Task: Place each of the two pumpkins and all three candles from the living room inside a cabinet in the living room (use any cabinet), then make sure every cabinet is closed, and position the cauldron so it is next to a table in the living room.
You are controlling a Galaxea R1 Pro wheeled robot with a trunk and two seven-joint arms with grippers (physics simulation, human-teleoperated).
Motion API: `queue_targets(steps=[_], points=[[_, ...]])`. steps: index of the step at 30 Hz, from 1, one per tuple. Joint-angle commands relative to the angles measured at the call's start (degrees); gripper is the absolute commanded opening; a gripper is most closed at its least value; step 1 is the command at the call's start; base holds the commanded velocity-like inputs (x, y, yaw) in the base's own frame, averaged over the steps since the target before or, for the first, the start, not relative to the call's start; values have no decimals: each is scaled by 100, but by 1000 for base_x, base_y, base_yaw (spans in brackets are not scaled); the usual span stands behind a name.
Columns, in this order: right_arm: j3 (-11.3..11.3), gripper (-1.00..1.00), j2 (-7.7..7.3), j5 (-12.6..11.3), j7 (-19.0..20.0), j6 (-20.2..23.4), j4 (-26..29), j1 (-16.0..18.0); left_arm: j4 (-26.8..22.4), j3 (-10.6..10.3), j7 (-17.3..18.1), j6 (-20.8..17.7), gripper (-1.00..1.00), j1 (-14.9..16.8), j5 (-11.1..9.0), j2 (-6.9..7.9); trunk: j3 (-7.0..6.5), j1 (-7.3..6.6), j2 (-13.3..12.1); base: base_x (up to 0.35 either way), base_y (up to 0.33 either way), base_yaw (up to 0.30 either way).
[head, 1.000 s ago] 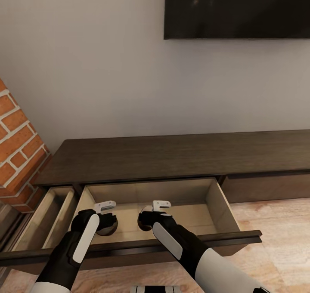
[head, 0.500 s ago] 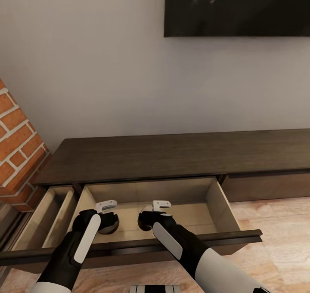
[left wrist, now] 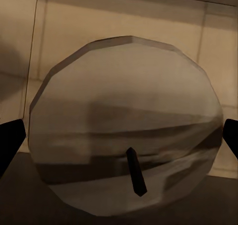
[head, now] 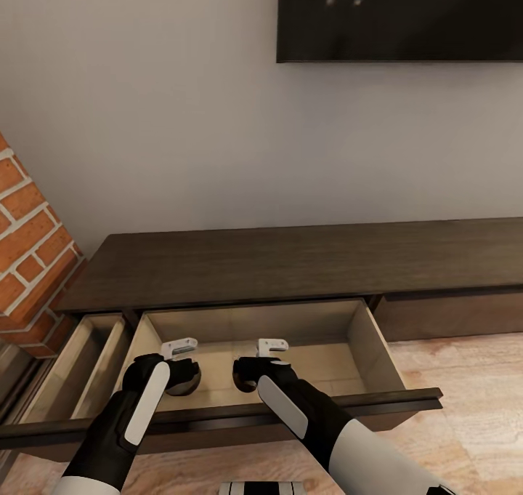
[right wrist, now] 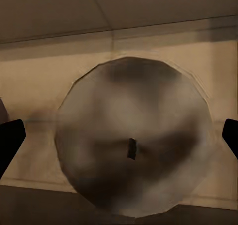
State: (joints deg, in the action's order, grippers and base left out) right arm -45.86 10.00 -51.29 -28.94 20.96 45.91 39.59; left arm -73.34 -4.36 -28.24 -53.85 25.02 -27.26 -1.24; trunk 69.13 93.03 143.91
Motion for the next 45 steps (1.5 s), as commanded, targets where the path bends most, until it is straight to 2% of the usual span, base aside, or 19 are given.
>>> queue_targets(steps=[1,10,45], points=[[-11,100,0,-32,-42,13,6,5,-5,-4,-59,-11,100,3,-60,1,5,-1,2,0,0,0],[-11,100,0,-32,-42,13,6,5,-5,-12,-59,-11,100,3,-68,-2,5,-1,2,0,0,0],[-11,100,0,-88,-33,13,6,5,-29,-4,-77,-36,100,3,-104,-8,-771,-91,-45,0,0,0]])
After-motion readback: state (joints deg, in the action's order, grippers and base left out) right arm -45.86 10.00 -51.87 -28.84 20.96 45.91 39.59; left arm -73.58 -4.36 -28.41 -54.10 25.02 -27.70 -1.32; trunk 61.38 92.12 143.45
